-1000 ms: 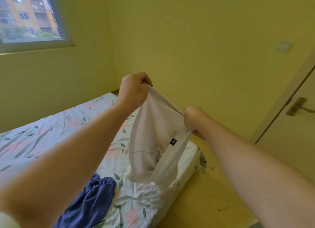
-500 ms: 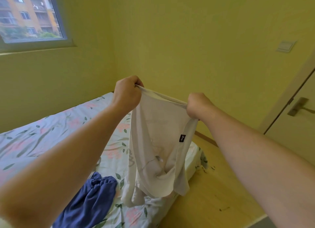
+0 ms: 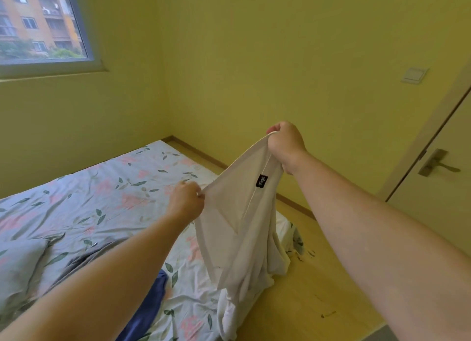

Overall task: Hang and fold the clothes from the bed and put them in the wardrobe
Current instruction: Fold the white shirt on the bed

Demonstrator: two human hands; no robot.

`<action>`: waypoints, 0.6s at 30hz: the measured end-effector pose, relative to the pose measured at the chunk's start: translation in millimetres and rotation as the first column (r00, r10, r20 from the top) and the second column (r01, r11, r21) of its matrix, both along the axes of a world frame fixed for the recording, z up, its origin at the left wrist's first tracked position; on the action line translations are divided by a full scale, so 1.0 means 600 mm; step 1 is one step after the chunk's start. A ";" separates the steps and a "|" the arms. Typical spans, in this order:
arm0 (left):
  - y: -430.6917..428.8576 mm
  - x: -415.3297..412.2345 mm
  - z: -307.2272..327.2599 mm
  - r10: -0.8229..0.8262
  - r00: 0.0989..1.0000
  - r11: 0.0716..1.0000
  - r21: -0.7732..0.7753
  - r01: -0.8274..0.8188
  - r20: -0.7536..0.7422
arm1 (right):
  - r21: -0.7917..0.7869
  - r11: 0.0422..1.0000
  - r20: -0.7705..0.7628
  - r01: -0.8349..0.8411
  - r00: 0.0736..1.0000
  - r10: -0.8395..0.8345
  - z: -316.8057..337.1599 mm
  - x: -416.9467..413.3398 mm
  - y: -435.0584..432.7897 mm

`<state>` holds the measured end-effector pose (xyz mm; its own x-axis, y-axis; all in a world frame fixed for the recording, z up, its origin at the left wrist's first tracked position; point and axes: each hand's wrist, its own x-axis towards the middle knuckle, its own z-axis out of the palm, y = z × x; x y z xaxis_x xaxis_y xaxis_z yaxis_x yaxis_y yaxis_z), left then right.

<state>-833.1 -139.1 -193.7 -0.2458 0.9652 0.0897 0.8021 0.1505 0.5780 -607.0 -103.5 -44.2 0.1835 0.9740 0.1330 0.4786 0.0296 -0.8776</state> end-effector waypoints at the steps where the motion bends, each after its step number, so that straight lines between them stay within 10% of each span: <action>1: -0.005 0.008 -0.018 0.012 1.000 0.997 -0.080 -0.011 0.011 | 0.016 1.000 0.007 0.009 1.000 -0.009 0.006 0.001 0.001; 4: -0.024 0.032 -0.060 0.194 0.930 0.936 -0.342 -0.080 0.312 | 0.065 0.995 0.007 0.071 0.997 -0.072 0.023 0.013 0.006; 8: -0.026 0.046 -0.078 0.507 0.453 0.845 -0.527 -0.093 0.733 | 0.085 0.985 0.030 0.148 0.988 -0.151 0.030 0.052 0.008; 12: 0.005 0.039 -0.068 0.429 0.496 0.900 -0.401 -0.169 0.755 | 0.048 0.972 0.118 0.231 0.965 -0.235 0.024 0.109 0.005; 15: 0.024 0.003 -0.050 -0.016 0.959 0.978 -0.195 0.074 0.284 | 0.002 0.942 0.212 0.335 0.921 -0.328 0.025 0.162 0.007; 18: 0.040 -0.053 -0.026 -0.247 0.907 0.962 -0.200 0.187 -0.340 | -0.035 0.917 0.326 0.398 0.872 -0.366 0.029 0.218 0.011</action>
